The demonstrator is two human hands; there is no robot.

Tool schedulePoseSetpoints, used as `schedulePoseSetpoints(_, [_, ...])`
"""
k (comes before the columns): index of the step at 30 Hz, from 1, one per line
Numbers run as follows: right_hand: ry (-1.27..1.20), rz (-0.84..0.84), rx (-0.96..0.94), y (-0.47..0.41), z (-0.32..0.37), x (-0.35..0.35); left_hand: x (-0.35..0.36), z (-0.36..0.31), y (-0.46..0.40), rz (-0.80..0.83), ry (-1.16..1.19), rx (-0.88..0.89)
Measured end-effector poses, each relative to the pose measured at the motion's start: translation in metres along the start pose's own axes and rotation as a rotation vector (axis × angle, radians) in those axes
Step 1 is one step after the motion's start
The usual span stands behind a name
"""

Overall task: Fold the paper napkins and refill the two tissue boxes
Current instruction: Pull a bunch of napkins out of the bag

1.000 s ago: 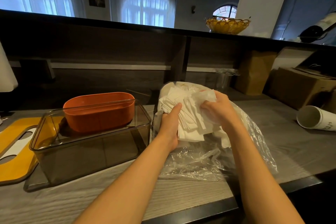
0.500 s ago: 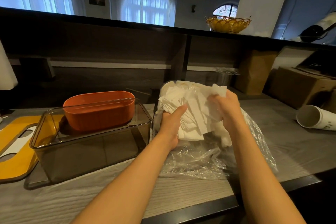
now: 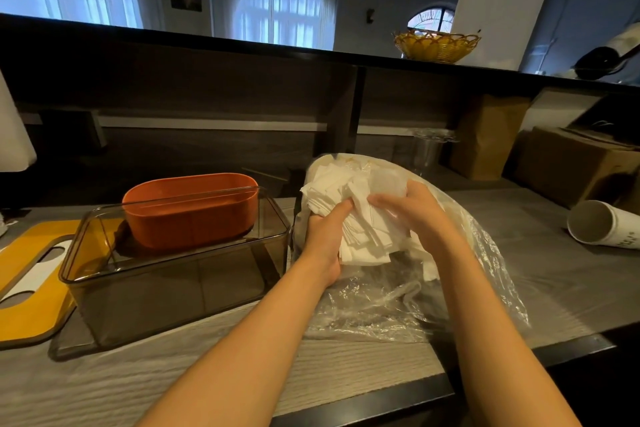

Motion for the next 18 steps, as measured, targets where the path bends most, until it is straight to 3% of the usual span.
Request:
schedulePoseSetpoints(5, [0.055, -0.022, 0.003, -0.001, -0.001, -0.002, -0.003, -0.001, 0.001, -0.027, 0.070, -0.016])
schedulePoseSetpoints(10, [-0.107, -0.082, 0.024, 0.006, -0.002, -0.007, -0.005, 0.000, 0.004, -0.043, 0.102, -0.049])
schedulePoseSetpoints(15, [-0.390, -0.079, 0.197, 0.016, -0.016, -0.012, -0.001, -0.002, 0.007, -0.006, 0.131, -0.065])
schedulePoseSetpoints(18, [-0.359, -0.052, 0.222, 0.021, -0.017, -0.017, 0.000, -0.001, 0.007, 0.001, 0.125, -0.077])
Point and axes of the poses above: each hand's wrist, its own y-axis away from the middle knuckle, its own x-axis out of the palm, z = x × y, the point moved 8 cm from there along -y, towards the middle knuckle, and after that the axes turned 11 degrees about -x, right-handed, at the moved point
